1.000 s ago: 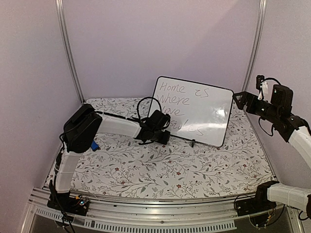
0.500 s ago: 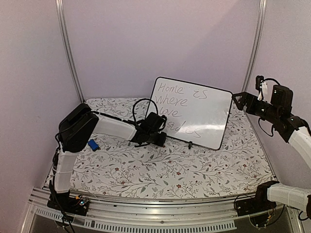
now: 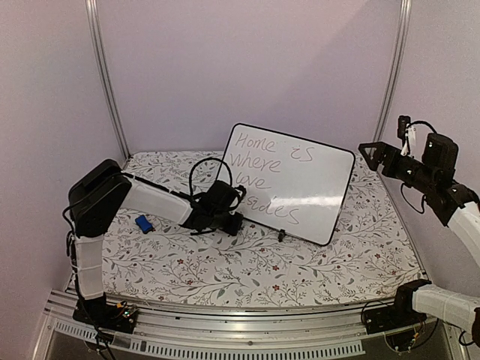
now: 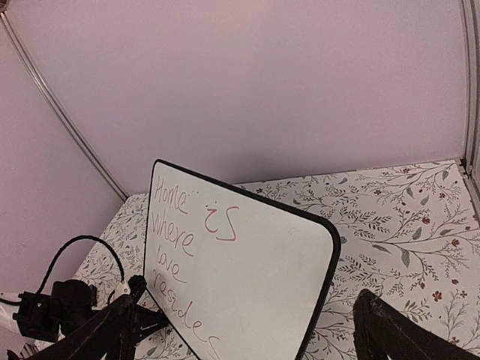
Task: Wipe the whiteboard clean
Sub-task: Move the whiteboard to the center of the board.
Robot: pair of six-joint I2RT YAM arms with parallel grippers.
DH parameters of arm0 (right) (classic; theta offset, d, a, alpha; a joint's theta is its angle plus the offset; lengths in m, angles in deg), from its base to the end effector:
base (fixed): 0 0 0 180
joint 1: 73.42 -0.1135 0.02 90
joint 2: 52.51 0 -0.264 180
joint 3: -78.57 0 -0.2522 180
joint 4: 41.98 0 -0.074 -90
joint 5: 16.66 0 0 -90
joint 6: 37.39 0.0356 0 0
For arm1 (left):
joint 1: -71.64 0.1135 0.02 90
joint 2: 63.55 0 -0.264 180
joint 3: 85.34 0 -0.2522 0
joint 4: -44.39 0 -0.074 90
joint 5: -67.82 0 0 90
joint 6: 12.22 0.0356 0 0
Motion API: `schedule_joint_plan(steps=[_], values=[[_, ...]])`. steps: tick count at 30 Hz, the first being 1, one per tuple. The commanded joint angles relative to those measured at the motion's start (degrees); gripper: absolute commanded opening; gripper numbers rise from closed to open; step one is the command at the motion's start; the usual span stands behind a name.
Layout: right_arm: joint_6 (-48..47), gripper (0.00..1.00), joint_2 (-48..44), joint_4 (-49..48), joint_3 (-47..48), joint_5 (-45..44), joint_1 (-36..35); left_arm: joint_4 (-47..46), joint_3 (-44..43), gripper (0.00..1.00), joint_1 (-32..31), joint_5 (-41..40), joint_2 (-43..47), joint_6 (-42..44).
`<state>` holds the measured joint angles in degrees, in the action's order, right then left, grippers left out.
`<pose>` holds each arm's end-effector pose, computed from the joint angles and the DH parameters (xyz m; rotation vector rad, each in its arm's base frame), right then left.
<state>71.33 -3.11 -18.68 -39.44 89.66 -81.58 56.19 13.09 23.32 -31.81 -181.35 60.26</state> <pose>0.1972 0.0384 0.3488 -0.0467 1.7870 0.5894 0.2834 -0.3094 0.1169 0.5671 2.3530 -0.3332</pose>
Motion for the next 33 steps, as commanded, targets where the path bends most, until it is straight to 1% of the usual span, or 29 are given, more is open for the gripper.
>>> schedule_joint_plan(steps=[1,10,15,22,27,28,30,31,33], values=[[0.9,0.99,-0.7,-2.0,-1.4,2.1,0.3,-3.8,3.5,0.0,0.3,1.7,4.4,2.0],[1.8,0.99,-0.6,-2.4,-1.6,3.3,0.3,-5.7,8.8,0.0,0.3,2.2,9.3,2.3],[2.2,0.99,-0.6,-2.8,-2.1,3.6,0.3,-4.7,9.3,0.0,0.3,0.9,9.9,2.6],[2.4,0.99,-0.7,-3.0,-2.3,3.8,0.4,-4.1,9.4,0.13,0.4,-0.3,10.7,2.1],[2.4,0.99,-1.0,-3.1,-2.6,3.8,0.3,-3.0,9.7,0.31,0.6,-1.6,11.5,0.9],[2.5,0.99,-1.0,-3.2,-2.7,3.7,0.3,-3.0,9.9,0.33,0.6,-1.7,11.6,0.7],[2.4,0.99,-1.0,-3.4,-3.0,3.8,0.4,-2.9,10.4,0.34,0.5,-2.2,12.2,0.2],[2.4,0.99,-0.9,-3.5,-3.0,3.8,0.3,-2.8,10.8,0.37,0.6,-2.5,12.5,0.1],[2.6,0.99,-0.8,-3.6,-3.1,4.0,0.4,-2.2,11.2,0.47,0.7,-3.2,13.2,-0.5]])
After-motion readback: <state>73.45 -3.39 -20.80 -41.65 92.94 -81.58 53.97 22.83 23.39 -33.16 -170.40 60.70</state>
